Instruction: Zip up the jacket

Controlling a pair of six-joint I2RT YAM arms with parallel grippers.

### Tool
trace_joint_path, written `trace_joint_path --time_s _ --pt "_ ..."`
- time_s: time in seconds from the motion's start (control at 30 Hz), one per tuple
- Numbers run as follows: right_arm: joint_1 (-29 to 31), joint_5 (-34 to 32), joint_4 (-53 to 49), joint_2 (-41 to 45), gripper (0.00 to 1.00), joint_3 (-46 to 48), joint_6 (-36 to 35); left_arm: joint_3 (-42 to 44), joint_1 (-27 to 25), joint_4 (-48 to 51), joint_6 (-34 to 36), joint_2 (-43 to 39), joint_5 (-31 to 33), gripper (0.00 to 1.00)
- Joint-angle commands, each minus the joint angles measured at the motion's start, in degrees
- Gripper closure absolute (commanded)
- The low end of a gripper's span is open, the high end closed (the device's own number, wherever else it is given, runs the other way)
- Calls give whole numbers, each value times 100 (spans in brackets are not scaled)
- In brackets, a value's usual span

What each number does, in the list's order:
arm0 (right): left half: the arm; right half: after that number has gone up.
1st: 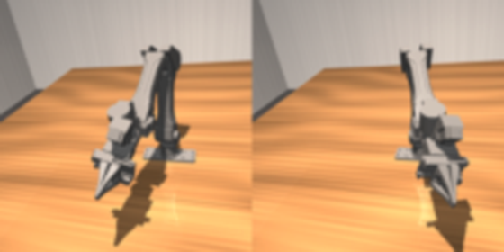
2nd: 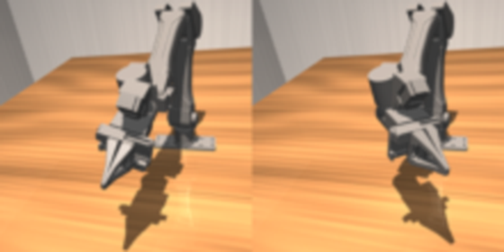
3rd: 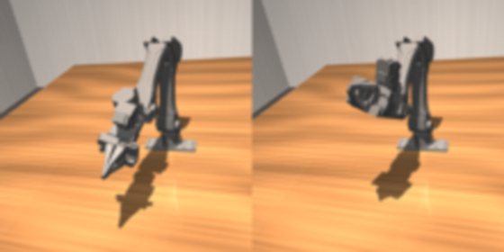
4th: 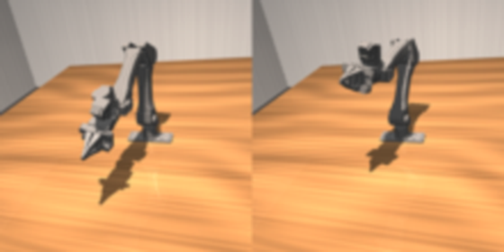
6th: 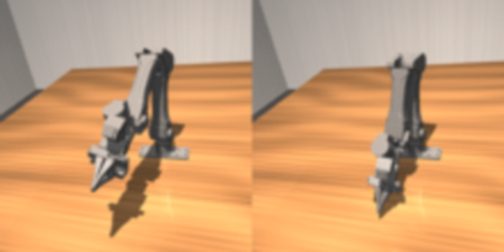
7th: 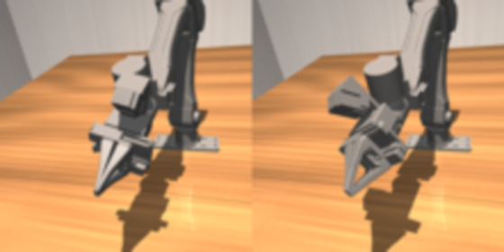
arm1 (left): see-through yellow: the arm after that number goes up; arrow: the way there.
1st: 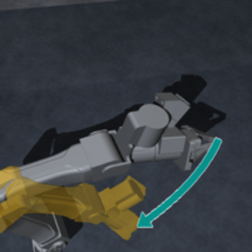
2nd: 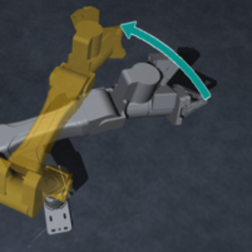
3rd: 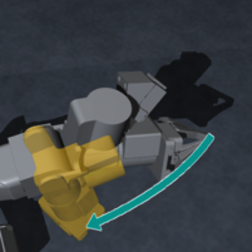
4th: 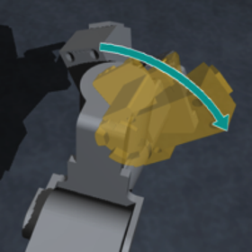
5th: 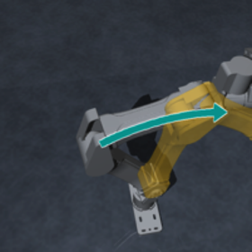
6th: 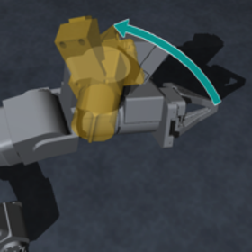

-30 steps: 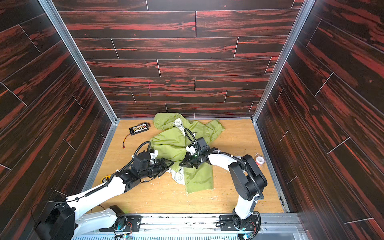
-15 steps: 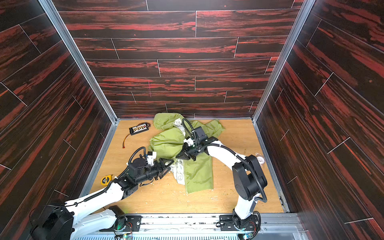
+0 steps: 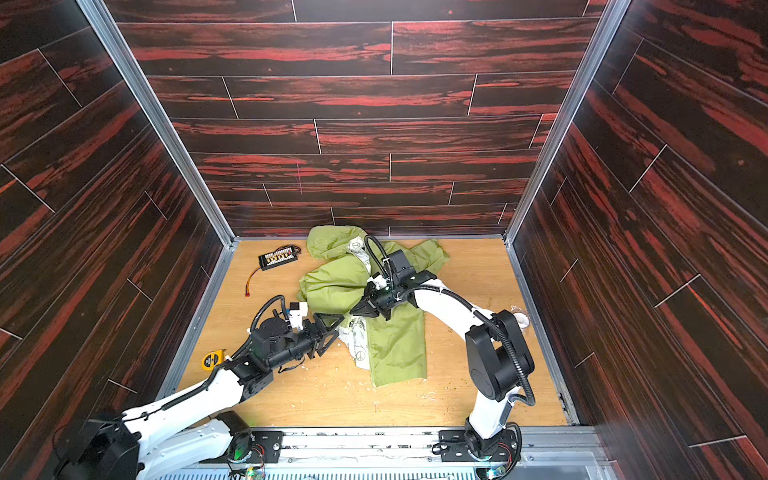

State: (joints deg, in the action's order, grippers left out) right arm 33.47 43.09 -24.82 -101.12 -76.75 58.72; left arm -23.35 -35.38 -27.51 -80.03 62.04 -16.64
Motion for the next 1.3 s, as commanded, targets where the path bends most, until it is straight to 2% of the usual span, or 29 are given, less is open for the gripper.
trace_joint_path --time_s 0.0,0.47,0.6,0.7,0.83,0.93,1.27 --pt "18 290 288 310 100 163 386 -12 -25 -589 -87 153 -33 20" --pt "-48 586 1115 588 100 545 1168 -128 -21 -1471 -101 881 -53 26" --pt "-92 595 1094 637 100 555 1183 -73 -22 -1604 -120 915 57 28" --pt "-130 630 1076 673 100 573 1181 -113 -13 -1659 -105 936 89 34" --pt "-174 661 982 688 100 556 1114 -244 5 -1837 -122 1108 -46 48" --pt "-262 691 931 724 100 565 1069 -283 5 -1986 -169 1213 -144 52" --pt "-521 857 594 796 100 493 839 -419 13 -2082 -128 1332 -248 46"
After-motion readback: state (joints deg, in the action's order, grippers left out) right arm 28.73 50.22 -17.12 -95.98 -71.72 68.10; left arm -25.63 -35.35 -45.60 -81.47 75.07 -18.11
